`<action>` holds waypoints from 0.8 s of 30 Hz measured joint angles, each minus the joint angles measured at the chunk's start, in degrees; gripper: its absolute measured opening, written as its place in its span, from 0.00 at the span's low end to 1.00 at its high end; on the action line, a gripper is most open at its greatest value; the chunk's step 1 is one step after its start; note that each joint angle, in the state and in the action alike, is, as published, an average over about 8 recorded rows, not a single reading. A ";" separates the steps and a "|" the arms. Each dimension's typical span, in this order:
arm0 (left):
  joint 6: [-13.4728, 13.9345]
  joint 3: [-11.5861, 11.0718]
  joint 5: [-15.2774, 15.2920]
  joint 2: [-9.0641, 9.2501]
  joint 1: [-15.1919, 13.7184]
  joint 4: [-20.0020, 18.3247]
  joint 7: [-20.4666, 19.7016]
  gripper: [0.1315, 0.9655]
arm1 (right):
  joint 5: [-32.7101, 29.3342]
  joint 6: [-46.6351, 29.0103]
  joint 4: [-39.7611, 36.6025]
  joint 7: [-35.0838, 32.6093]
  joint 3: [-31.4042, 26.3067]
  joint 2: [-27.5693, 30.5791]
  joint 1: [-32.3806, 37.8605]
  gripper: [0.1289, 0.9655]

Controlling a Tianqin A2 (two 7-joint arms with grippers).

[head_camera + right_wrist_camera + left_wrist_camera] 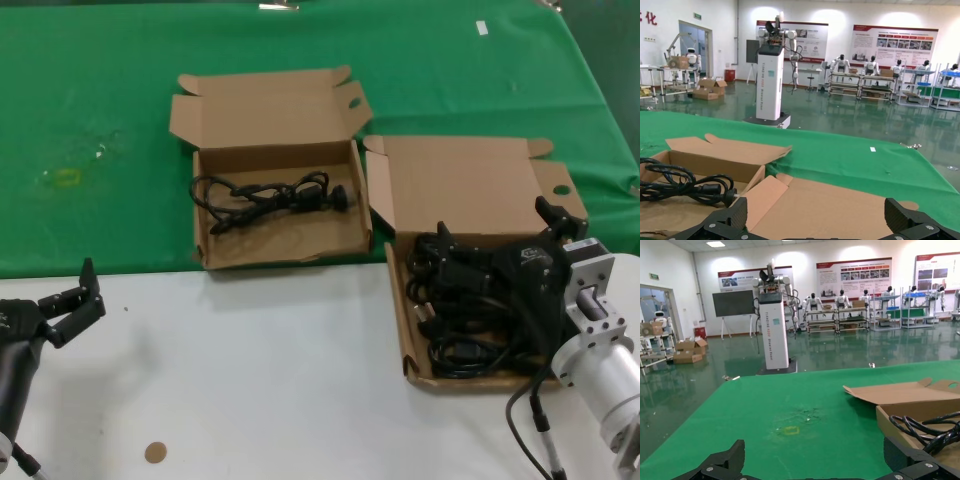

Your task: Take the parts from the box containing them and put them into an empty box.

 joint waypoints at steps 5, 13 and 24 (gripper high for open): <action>0.00 0.00 0.00 0.00 0.00 0.00 0.00 1.00 | 0.00 0.00 0.00 0.00 0.00 0.00 0.00 1.00; 0.00 0.00 0.00 0.00 0.00 0.00 0.00 1.00 | 0.00 0.00 0.00 0.00 0.00 0.00 0.00 1.00; 0.00 0.00 0.00 0.00 0.00 0.00 0.00 1.00 | 0.00 0.00 0.00 0.00 0.00 0.00 0.00 1.00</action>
